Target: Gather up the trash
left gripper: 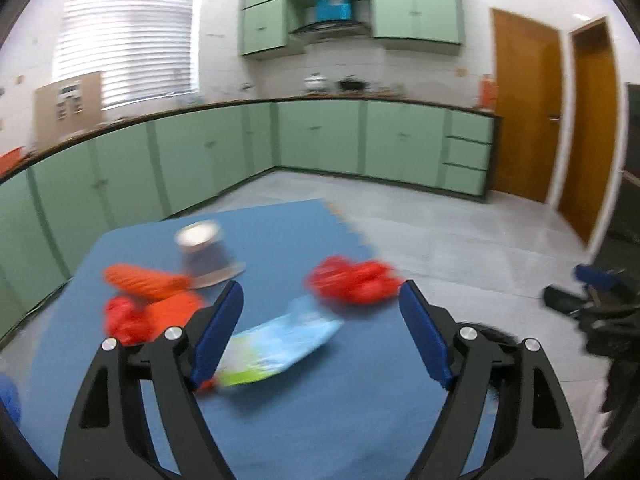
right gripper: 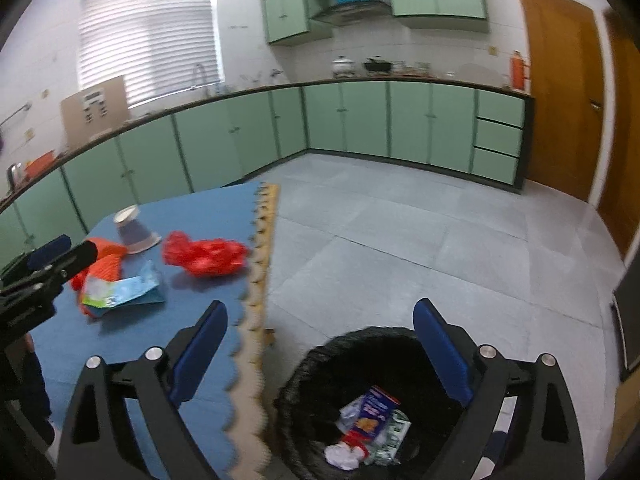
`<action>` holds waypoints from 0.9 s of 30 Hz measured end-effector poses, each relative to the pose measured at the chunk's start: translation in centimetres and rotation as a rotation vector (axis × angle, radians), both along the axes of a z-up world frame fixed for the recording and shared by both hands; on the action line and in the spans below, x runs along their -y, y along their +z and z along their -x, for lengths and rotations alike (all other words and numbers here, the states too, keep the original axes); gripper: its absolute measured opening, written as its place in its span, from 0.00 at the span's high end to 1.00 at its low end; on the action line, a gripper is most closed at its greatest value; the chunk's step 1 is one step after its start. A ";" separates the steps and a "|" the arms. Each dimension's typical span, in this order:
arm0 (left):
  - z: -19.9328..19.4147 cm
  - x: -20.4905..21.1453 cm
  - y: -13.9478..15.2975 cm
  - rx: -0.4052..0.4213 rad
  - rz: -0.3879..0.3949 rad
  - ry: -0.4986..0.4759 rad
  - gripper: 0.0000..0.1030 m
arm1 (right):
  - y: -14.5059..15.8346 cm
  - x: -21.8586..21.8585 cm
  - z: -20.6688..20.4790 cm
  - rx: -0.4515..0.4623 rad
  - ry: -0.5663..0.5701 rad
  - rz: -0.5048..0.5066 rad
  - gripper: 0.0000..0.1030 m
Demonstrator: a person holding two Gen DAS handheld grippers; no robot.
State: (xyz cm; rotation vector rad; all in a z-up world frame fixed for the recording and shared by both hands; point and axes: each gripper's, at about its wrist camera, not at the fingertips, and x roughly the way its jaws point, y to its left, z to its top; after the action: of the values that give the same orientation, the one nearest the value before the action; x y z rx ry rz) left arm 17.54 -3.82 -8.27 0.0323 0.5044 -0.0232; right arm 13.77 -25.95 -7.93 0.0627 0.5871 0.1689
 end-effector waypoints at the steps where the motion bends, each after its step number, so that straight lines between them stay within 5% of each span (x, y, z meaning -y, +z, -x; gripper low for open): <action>1: -0.1 -1.2 -0.4 -0.020 0.002 0.032 0.25 | -0.1 -0.9 -0.2 -0.001 0.017 0.004 0.11; 8: -1.2 -6.0 -2.8 -0.122 0.074 0.130 0.42 | -0.9 -4.5 -0.7 -0.021 0.078 0.029 0.11; 15: -3.0 -6.4 -3.7 -0.160 0.093 0.133 0.45 | -1.4 -5.7 -1.0 -0.033 0.092 0.046 0.11; 20: -4.2 -6.4 -4.7 -0.208 0.094 0.135 0.67 | -1.5 -5.8 -1.1 -0.038 0.098 0.048 0.11; 27: -3.0 -6.3 -4.3 -0.171 0.100 0.146 0.85 | -1.7 -6.1 -1.4 -0.046 0.110 0.043 0.11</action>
State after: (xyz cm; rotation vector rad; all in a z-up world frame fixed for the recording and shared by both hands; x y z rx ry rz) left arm 20.53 2.50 -12.54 -0.1053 0.6744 0.0923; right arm 15.21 -19.80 -9.62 -0.0072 0.6398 0.2621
